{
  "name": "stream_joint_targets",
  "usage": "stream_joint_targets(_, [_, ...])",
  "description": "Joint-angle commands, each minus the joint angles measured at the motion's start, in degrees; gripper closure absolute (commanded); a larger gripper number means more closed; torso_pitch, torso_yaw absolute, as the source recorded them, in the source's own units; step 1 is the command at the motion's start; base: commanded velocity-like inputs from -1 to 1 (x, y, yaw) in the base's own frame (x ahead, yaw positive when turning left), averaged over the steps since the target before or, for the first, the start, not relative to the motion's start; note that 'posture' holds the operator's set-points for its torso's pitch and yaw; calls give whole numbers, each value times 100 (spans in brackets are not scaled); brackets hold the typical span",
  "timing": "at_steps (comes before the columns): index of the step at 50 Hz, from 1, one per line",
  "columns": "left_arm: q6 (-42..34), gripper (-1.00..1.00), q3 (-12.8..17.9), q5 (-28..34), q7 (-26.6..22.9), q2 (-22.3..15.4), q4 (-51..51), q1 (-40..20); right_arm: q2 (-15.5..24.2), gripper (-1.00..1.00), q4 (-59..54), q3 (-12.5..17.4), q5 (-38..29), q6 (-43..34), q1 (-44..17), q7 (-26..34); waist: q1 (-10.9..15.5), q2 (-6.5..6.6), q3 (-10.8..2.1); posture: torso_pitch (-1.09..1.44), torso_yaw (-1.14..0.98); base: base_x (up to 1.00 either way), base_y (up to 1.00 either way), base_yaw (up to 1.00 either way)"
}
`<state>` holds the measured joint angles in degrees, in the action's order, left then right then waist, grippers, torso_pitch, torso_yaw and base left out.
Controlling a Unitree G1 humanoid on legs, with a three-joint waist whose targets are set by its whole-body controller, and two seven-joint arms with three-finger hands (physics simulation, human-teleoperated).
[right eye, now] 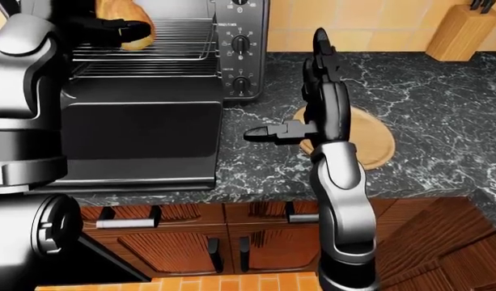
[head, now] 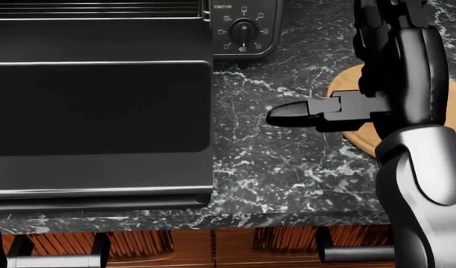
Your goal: Pick the bread from the top rack and place it on the plate on the counter.
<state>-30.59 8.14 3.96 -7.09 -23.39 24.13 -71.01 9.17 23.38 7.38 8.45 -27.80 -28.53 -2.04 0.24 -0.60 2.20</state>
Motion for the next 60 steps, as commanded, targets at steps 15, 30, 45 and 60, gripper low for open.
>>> stream_joint_targets(15, [-18, 20, -37, 239, -366, -49, -421, -28, 25, -100, 222, 35, -5, 186, -110, -39, -12, 29, -174, 0, 0, 0, 0, 0])
stream_joint_targets(30, [-66, 96, -39, 433, -502, -53, -470, -117, 48, -100, 316, 58, 34, 122, -96, -52, -27, 32, -178, 0, 0, 0, 0, 0])
stream_joint_targets(45, [-165, 100, -34, 475, -500, -102, -473, -456, 36, -100, 217, 30, 46, 183, -154, -58, -34, 16, -135, 0, 0, 0, 0, 0])
stream_joint_targets(60, [-696, 100, -30, 428, -614, -149, -1140, -726, 64, -100, 358, 59, 32, 124, -83, -61, -23, -4, -95, 0, 0, 0, 0, 0])
